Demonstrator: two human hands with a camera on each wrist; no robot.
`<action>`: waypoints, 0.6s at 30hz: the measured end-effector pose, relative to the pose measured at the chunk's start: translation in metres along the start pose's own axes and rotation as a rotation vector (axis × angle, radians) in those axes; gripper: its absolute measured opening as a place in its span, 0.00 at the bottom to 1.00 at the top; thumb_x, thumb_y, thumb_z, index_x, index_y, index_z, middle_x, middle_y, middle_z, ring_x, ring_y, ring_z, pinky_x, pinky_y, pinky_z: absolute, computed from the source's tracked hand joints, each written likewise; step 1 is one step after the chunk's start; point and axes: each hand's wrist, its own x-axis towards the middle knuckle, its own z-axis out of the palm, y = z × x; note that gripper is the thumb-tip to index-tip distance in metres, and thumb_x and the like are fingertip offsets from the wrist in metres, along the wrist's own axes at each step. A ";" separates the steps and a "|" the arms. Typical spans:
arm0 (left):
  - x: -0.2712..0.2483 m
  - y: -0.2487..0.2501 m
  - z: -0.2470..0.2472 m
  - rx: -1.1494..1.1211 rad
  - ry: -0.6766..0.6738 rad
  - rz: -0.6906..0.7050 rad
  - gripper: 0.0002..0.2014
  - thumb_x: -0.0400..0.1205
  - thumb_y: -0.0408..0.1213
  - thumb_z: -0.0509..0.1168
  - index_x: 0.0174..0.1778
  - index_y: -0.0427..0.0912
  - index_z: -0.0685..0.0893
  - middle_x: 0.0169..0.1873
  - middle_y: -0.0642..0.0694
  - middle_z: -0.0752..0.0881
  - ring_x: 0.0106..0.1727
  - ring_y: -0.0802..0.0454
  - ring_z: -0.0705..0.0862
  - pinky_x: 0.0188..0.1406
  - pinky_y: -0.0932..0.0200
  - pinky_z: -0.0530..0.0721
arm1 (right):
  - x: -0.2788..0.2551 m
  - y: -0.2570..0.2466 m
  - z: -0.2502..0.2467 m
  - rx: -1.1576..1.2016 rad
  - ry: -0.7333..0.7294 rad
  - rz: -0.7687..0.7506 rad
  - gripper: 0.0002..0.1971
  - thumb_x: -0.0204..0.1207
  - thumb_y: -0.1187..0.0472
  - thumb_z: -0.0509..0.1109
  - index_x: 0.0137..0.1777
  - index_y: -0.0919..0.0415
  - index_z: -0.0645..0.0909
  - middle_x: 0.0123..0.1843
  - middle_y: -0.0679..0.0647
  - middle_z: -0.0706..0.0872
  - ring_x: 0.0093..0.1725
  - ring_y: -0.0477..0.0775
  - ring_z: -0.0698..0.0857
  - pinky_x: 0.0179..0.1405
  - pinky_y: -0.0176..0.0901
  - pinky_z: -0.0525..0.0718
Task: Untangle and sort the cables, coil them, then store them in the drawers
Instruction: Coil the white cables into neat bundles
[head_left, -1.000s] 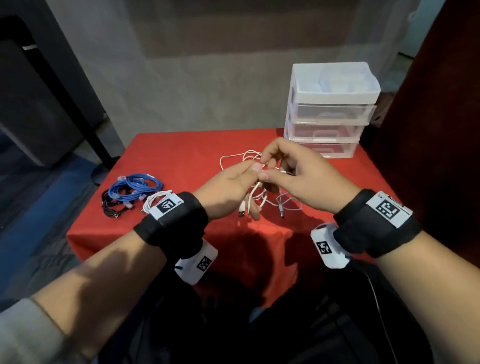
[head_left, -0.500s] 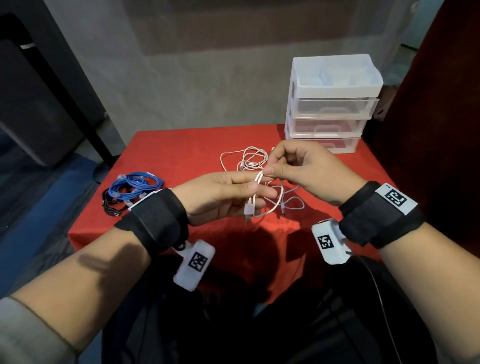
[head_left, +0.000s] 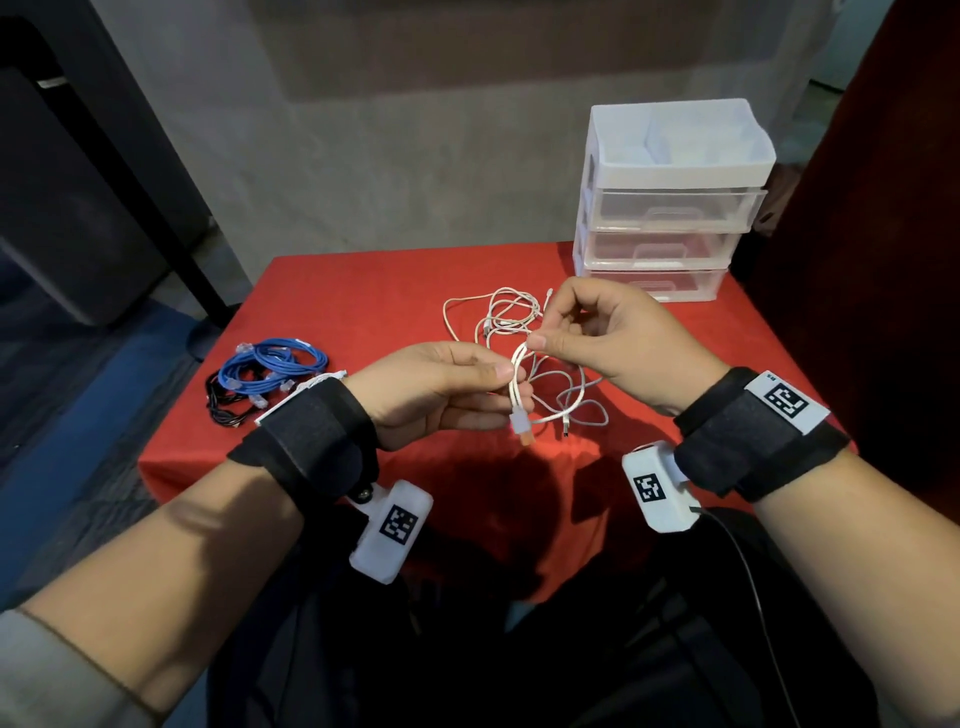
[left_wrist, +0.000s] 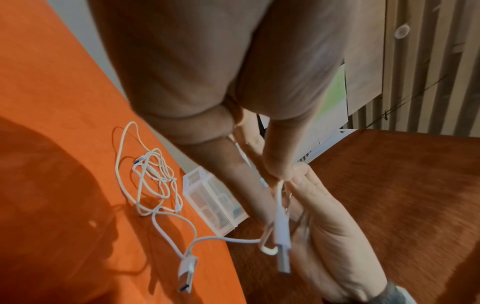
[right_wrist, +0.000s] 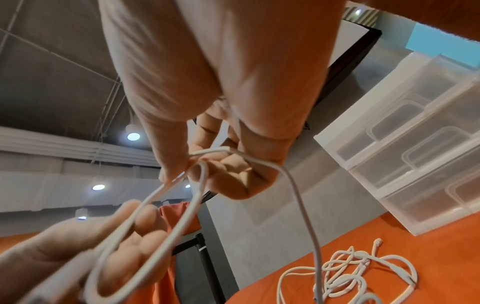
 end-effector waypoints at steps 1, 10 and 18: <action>0.000 0.000 0.001 0.007 0.014 0.005 0.08 0.82 0.36 0.69 0.55 0.39 0.86 0.58 0.35 0.90 0.49 0.53 0.92 0.44 0.61 0.90 | 0.000 0.000 0.001 0.007 0.004 -0.002 0.13 0.75 0.60 0.83 0.41 0.64 0.81 0.36 0.57 0.79 0.35 0.56 0.71 0.39 0.54 0.73; 0.001 -0.005 0.014 0.004 0.026 0.133 0.06 0.83 0.42 0.69 0.44 0.46 0.79 0.37 0.50 0.85 0.33 0.60 0.84 0.31 0.63 0.86 | 0.000 0.001 0.011 0.138 0.044 0.002 0.11 0.76 0.64 0.81 0.43 0.65 0.80 0.35 0.61 0.77 0.30 0.57 0.73 0.32 0.52 0.75; 0.020 -0.027 0.022 0.473 0.532 0.470 0.08 0.82 0.37 0.68 0.39 0.43 0.77 0.20 0.54 0.77 0.21 0.56 0.72 0.26 0.56 0.75 | -0.003 0.003 0.015 0.090 0.055 0.069 0.10 0.78 0.66 0.79 0.43 0.63 0.79 0.34 0.58 0.77 0.27 0.52 0.77 0.27 0.44 0.75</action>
